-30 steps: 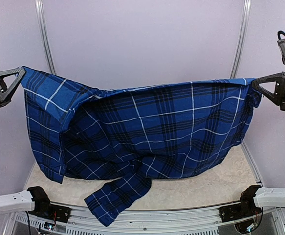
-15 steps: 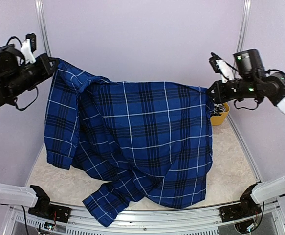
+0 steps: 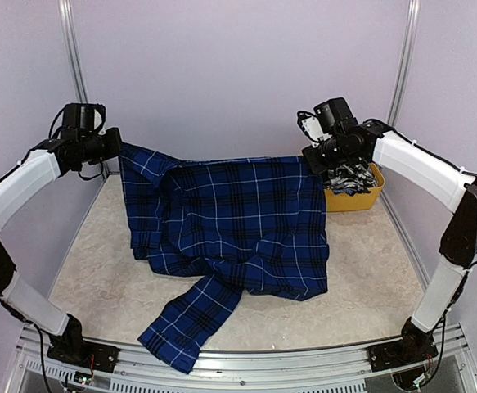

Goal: Fold and stack the long sleeve shirts
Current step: Flatten out the crumpled shirt at the center of the board.

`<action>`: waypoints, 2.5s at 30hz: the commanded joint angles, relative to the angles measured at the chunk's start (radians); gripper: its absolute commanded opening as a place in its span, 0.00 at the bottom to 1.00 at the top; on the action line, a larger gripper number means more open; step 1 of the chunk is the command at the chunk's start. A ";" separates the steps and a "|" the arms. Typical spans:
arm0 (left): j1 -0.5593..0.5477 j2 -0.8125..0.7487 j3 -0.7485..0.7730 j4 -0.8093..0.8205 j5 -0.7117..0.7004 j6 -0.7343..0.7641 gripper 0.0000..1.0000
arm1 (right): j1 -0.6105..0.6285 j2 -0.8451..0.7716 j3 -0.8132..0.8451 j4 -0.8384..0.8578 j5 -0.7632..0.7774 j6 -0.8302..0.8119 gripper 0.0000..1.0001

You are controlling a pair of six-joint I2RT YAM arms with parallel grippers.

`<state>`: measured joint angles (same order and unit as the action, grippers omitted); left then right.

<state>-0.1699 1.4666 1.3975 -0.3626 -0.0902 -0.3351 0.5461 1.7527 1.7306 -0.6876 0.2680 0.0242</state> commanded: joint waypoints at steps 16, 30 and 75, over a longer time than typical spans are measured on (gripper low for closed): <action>0.009 -0.673 0.239 -0.146 0.507 -0.046 0.00 | 0.008 -0.703 -0.009 -0.188 -0.594 0.080 0.00; 0.017 -0.754 0.445 -0.118 0.677 -0.193 0.00 | 0.008 -0.857 0.029 -0.195 -0.789 0.236 0.00; 0.050 0.511 0.093 0.266 0.057 -0.046 0.00 | -0.022 0.417 0.080 0.250 0.139 -0.049 0.00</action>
<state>-0.1432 1.9083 1.3918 -0.1196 -0.0566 -0.3775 0.5255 2.0991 1.7149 -0.4286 0.3141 -0.0135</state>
